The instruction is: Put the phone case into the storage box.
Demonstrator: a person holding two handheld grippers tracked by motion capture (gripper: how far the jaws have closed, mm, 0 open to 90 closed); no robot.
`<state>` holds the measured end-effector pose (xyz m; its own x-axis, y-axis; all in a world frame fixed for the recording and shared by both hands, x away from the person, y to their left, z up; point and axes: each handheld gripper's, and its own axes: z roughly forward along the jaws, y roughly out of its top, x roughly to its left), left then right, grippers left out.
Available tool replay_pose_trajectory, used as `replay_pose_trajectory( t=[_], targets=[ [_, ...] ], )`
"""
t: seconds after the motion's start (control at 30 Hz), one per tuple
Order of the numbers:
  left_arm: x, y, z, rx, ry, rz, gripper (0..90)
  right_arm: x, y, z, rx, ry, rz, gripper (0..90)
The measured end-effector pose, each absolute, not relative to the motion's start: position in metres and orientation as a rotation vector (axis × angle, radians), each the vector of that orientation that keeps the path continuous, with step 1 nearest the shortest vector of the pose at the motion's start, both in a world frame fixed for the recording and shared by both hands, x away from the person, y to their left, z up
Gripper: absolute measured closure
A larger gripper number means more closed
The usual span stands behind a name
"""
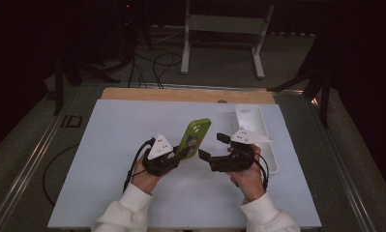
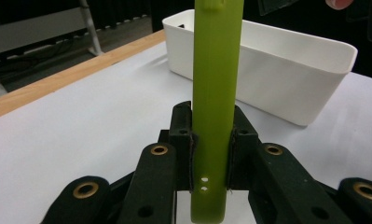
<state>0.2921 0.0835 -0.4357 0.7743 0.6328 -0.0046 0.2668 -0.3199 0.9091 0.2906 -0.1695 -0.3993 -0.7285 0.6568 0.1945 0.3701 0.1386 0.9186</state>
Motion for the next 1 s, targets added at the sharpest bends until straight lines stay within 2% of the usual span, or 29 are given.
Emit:
replay_pose_trajectory(
  t=[1.0],
  targets=[
    [0.281,0.073,-0.44,1.896,0.696,0.538,77.1,0.299,-0.156,-0.388,1.099,2.102,1.691,8.4]
  ],
)
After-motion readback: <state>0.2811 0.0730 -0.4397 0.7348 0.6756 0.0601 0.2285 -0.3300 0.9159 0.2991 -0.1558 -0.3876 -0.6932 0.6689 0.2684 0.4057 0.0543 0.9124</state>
